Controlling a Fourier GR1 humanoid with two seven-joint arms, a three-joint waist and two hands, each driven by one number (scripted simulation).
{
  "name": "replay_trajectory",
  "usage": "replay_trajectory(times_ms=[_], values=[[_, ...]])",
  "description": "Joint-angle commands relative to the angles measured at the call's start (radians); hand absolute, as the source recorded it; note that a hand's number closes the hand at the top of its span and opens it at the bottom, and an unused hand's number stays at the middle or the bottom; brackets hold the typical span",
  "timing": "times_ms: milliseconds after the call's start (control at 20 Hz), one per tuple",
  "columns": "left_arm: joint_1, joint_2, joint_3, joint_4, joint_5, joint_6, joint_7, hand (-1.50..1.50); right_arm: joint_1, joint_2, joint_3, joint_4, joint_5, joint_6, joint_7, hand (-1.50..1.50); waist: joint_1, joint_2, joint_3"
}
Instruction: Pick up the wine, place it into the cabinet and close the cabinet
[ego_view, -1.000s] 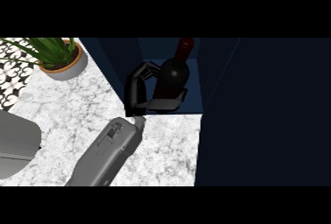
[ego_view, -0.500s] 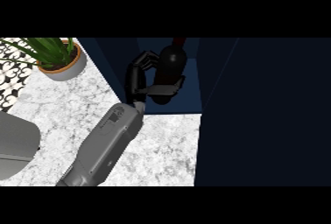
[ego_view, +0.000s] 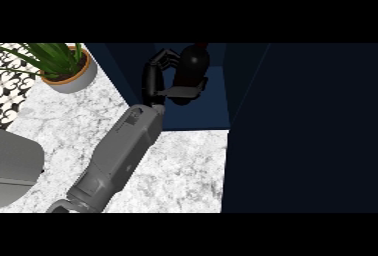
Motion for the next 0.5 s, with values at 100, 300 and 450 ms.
replay_trajectory(times_ms=[100,300,450], values=[[-0.097,-0.001,0.09,0.155,-0.006,0.004,-0.104,1.5,0.007,-0.004,-0.026,-0.081,-0.062,-0.014,0.029,-1.5,-0.003,0.003,0.0],[-0.127,-0.005,0.057,0.198,0.028,0.042,-0.117,1.5,-0.002,-0.015,-0.004,-0.105,-0.086,-0.01,0.072,-1.5,-0.012,0.003,0.0],[-0.212,0.013,0.114,0.257,0.018,0.006,-0.089,1.5,0.043,0.025,0.015,-0.082,-0.049,-0.009,-0.002,-1.5,-0.013,0.005,0.0]])
